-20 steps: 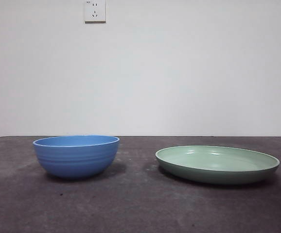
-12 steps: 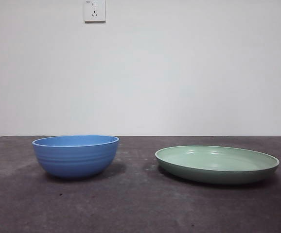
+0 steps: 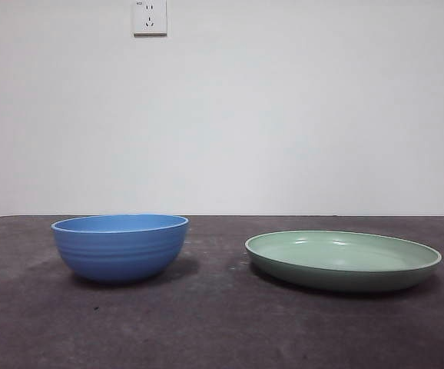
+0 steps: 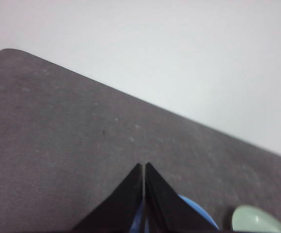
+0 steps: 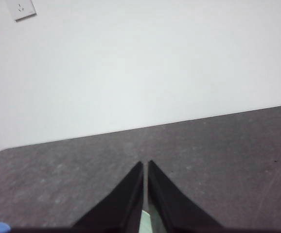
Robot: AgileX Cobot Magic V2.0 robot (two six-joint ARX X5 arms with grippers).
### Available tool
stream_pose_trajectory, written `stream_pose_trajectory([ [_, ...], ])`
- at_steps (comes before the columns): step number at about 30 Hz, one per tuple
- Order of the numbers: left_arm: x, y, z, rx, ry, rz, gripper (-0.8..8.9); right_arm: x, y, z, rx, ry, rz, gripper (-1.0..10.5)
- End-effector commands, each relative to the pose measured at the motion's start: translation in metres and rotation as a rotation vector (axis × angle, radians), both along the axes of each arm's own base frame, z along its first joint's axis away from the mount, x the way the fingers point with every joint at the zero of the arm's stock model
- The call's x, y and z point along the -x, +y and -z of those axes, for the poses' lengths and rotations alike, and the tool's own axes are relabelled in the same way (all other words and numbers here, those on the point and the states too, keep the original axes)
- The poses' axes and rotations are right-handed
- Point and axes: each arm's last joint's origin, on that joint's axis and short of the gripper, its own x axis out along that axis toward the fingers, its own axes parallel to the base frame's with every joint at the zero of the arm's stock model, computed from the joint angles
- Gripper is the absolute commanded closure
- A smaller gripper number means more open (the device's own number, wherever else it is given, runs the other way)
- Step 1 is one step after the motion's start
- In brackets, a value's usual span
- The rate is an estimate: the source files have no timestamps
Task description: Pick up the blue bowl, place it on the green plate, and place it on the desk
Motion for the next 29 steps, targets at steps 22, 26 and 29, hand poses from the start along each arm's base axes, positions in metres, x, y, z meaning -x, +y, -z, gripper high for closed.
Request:
stream_pose_trajectory([
  [22,-0.064,-0.023,-0.043,-0.214,0.419,0.625,8.05,-0.061,0.016,-0.058,0.255,0.707,-0.494,9.4],
  [26,-0.063,-0.027,-0.042,-0.231,0.427,0.657,8.05,-0.065,0.022,-0.053,0.246,0.754,-0.569,9.4],
  [29,-0.062,-0.027,-0.041,-0.233,0.431,0.664,8.05,-0.065,0.024,-0.052,0.256,0.754,-0.587,9.4],
])
